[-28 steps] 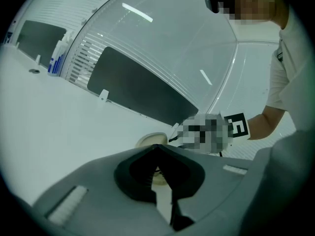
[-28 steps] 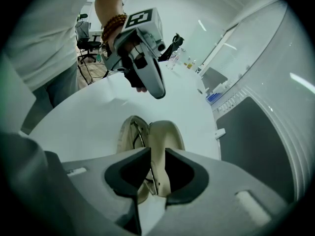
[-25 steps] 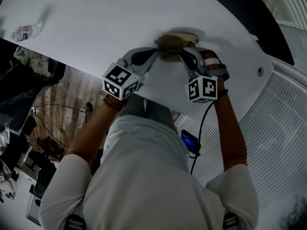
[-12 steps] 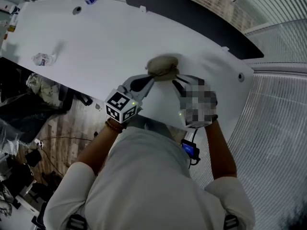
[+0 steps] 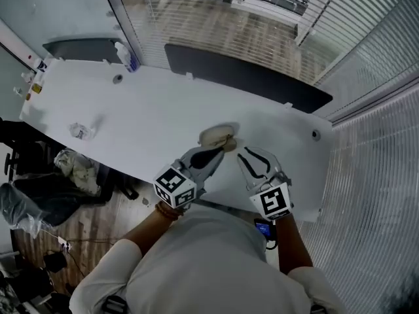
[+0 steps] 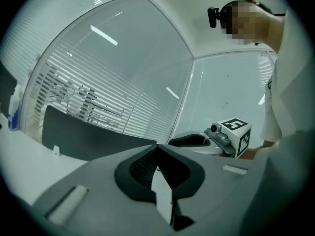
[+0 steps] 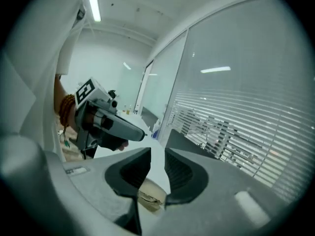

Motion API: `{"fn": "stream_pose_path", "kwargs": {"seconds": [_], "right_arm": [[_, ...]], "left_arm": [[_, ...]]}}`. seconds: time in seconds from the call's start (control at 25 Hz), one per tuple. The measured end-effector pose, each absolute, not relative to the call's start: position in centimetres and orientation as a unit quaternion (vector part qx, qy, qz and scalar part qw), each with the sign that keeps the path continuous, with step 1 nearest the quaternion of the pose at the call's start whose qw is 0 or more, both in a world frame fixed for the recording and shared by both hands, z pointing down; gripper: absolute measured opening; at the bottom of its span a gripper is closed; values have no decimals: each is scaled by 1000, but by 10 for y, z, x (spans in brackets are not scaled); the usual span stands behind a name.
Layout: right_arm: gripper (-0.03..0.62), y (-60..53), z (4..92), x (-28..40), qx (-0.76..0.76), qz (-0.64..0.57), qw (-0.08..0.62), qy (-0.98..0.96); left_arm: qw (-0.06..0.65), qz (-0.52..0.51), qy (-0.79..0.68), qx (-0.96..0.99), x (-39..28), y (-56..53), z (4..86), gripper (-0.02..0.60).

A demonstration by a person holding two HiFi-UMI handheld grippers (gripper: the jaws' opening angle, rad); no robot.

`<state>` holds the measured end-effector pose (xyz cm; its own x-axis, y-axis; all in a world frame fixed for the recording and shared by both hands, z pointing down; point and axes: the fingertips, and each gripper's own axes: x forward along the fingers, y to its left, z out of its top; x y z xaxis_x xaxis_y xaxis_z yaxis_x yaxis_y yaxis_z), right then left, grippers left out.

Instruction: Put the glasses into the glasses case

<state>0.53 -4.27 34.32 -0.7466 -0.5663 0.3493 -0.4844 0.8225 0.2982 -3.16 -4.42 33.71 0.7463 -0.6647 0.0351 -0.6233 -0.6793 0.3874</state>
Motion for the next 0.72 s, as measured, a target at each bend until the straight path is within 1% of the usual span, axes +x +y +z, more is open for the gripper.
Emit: {"fn": "stream_pose_path", "kwargs": {"seconds": [0.08,0.16,0.24,0.28,0.36,0.48,0.72], "right_arm": [[79,-37,326,12,308,-74,169,-933],[59,-26,296,16,330,-75,105,-935],[54,-11,272,20,354,-57,42,-933],[52,-4,267,24,366,-39,23,-930],[41,7,271,38,389,-12,12,-921],[7,15,271,56,416,-3,-4,-909],[2,12,272,87,451,36,-24,-891]], "left_arm": [[179,-65,-342,920,-21,-39,324,3],[171,-76,-334,924,-9,-30,313,3],[164,-85,-328,927,-1,-19,305,3],[162,-89,-326,927,3,-14,303,3],[161,-94,-321,928,9,-6,302,3],[161,-92,-310,932,18,0,303,3],[151,-83,-291,941,40,2,294,2]]}}
